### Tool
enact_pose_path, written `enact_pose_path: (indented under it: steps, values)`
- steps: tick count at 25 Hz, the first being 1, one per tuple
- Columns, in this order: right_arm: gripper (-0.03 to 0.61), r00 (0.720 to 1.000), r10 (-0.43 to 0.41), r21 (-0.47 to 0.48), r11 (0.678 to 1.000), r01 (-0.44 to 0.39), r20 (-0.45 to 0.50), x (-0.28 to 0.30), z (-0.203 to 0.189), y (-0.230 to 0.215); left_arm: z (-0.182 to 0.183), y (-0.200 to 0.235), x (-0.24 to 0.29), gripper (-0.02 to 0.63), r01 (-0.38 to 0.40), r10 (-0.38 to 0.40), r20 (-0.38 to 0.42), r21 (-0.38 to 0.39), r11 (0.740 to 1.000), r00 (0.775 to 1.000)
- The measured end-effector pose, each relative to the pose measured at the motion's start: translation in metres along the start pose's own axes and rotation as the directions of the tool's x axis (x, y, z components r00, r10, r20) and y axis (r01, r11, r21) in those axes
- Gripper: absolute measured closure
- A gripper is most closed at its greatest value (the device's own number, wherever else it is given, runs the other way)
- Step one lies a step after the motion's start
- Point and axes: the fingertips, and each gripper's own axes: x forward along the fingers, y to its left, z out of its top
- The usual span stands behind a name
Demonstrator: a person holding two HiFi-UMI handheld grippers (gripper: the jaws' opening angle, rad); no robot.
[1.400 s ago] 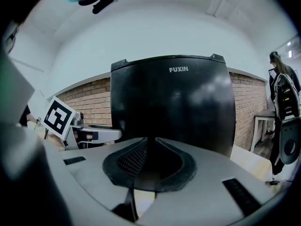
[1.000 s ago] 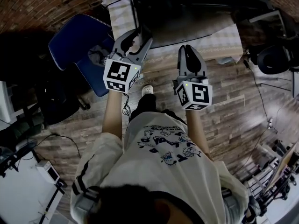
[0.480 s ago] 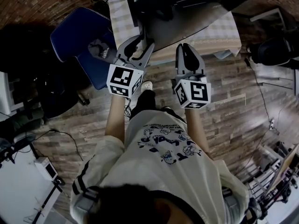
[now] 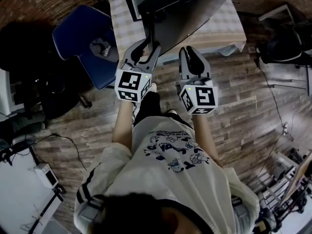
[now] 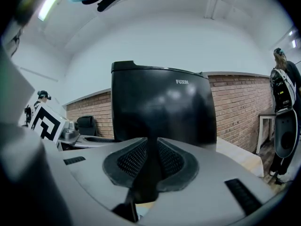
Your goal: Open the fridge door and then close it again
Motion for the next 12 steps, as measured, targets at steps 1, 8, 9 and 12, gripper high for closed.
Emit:
enact_pose_path:
  steps: [1, 8, 9, 12]
  values:
    - [0.517, 1.000, 0.003, -0.002, 1.000, -0.003, 0.000, -0.006, -0.001, 0.000, -0.001, -0.006, -0.002, 0.456, 0.000, 0.000, -0.001, -0.002, 1.000, 1.000]
    - [0.517, 1.000, 0.014, -0.010, 1.000, -0.014, 0.007, -0.047, -0.001, -0.004, -0.004, -0.053, -0.015, 0.463, 0.006, -0.006, 0.000, -0.001, 1.000, 1.000]
    - [0.517, 1.000, 0.015, -0.010, 1.000, -0.015, 0.010, -0.053, 0.000, -0.005, -0.005, -0.059, -0.015, 0.465, 0.009, -0.009, -0.001, 0.001, 1.000, 1.000]
    - [0.517, 1.000, 0.020, -0.016, 1.000, -0.020, 0.014, -0.067, 0.001, -0.007, -0.007, -0.076, -0.017, 0.468, 0.017, -0.017, -0.004, 0.007, 1.000, 1.000]
